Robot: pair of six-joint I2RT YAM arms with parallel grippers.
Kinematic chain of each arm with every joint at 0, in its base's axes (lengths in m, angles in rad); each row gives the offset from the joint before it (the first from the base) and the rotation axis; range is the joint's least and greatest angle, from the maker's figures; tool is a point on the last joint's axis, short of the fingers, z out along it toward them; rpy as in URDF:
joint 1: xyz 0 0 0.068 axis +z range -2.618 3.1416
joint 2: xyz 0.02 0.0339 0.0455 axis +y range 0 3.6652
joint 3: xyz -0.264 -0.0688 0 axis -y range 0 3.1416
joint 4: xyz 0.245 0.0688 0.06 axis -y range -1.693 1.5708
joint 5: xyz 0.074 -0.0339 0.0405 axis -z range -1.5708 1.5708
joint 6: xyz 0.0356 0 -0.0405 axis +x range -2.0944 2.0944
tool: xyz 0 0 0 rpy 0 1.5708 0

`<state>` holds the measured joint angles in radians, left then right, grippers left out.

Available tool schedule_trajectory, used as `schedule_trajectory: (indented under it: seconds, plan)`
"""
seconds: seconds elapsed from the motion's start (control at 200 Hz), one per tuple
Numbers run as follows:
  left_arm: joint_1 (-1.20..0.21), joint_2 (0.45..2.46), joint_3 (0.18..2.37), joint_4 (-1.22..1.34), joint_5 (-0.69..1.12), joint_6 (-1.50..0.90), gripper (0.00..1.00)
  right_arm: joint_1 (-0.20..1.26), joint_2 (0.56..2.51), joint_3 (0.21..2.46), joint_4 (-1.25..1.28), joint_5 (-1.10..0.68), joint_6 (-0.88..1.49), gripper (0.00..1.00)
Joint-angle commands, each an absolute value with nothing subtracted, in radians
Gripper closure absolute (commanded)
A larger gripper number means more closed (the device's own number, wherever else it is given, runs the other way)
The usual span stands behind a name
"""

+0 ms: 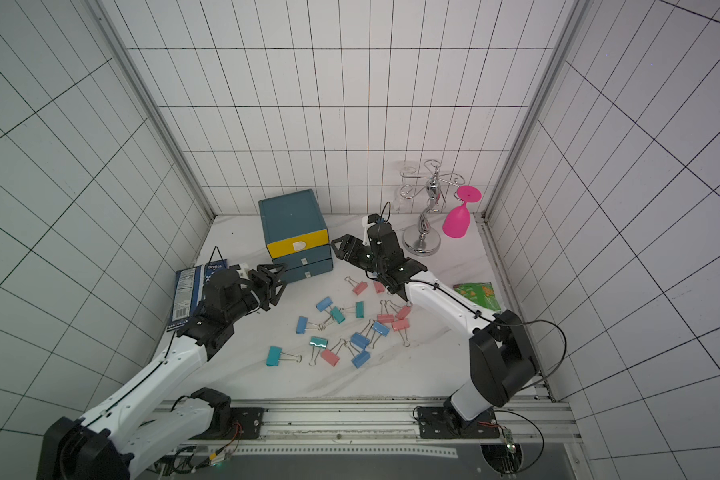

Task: Put the binder clips in the drawer according to color
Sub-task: Open the drawer in the storage box.

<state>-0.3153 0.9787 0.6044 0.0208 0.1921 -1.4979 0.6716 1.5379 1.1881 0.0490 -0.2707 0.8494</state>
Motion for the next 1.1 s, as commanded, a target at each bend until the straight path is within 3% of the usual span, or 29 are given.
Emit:
schedule_trajectory:
  seconds: [0.0,0.48,0.865,1.099]
  plan:
    - [-0.321,0.998,0.568,0.173,0.037,-1.568,0.37,0.615,1.485,1.182,-0.064,-0.287,0.777,0.24]
    - [-0.415,1.219,0.624,0.392,-0.097,-1.569,0.39,0.545,1.295,1.195,-0.394,-0.328,0.64,0.24]
    - [-0.445,1.376,0.618,0.625,-0.216,-1.591,0.37,0.517,1.193,1.101,-0.399,-0.418,0.624,0.23]
    - [-0.444,1.4,0.642,0.628,-0.243,-1.575,0.37,0.509,1.165,1.077,-0.398,-0.435,0.624,0.24]
